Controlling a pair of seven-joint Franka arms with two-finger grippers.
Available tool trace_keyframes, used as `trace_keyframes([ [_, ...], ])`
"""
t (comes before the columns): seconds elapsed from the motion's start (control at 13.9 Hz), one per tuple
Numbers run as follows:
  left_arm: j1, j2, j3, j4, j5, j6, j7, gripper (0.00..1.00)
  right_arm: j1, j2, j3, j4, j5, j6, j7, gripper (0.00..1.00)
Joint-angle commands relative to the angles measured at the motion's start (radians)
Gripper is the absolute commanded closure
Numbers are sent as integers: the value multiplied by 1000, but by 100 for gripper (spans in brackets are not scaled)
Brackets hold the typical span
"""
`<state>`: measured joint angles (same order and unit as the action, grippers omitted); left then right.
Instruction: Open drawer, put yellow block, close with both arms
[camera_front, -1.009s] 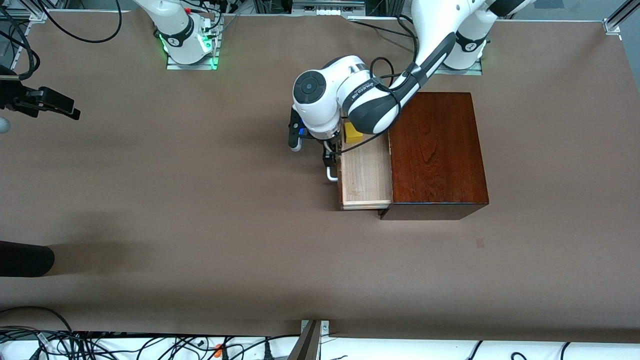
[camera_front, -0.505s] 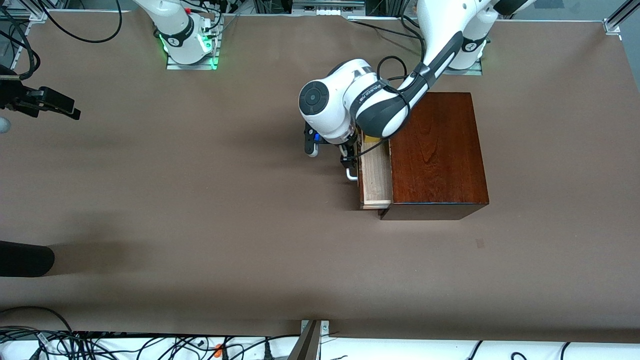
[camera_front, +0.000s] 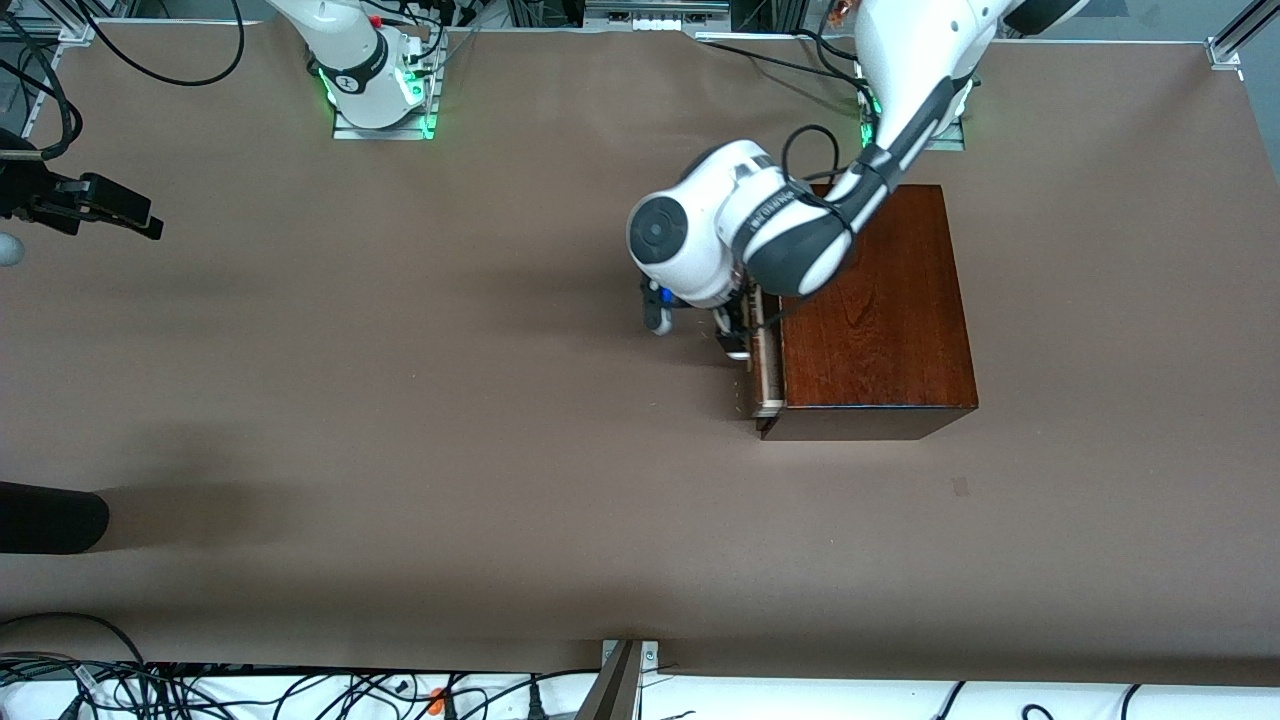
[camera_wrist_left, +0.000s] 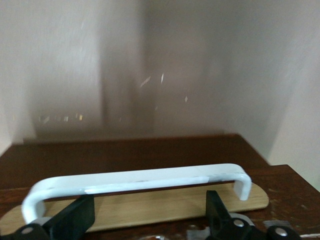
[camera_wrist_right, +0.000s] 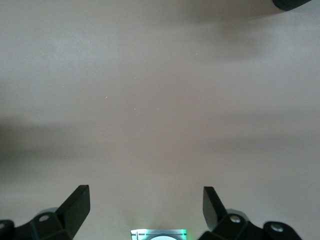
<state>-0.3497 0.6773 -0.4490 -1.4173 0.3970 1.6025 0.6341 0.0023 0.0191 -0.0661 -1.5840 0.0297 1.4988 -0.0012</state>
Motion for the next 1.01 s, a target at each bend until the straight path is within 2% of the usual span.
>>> trace_keyframes([
  [0.0, 35, -53, 12, -55, 46, -21, 19, 0, -4, -11, 0, 9, 3, -28, -16, 0],
  [0.36, 25, -58, 0, -42, 43, -16, -28, 0, -4, -8, 3, 22, 1, -37, -16, 0],
  [0.5, 2, -59, -10, -20, 31, -19, -196, 0, -4, -8, 5, 22, 3, -37, -16, 0],
  [0.72, -70, -64, -10, 69, 23, -70, -406, 0, -4, -2, 2, 22, 7, -35, -13, 0],
  [0.94, -80, -65, -10, 158, -84, -150, -643, 0, -4, -1, 0, 22, 3, -29, -6, 0],
])
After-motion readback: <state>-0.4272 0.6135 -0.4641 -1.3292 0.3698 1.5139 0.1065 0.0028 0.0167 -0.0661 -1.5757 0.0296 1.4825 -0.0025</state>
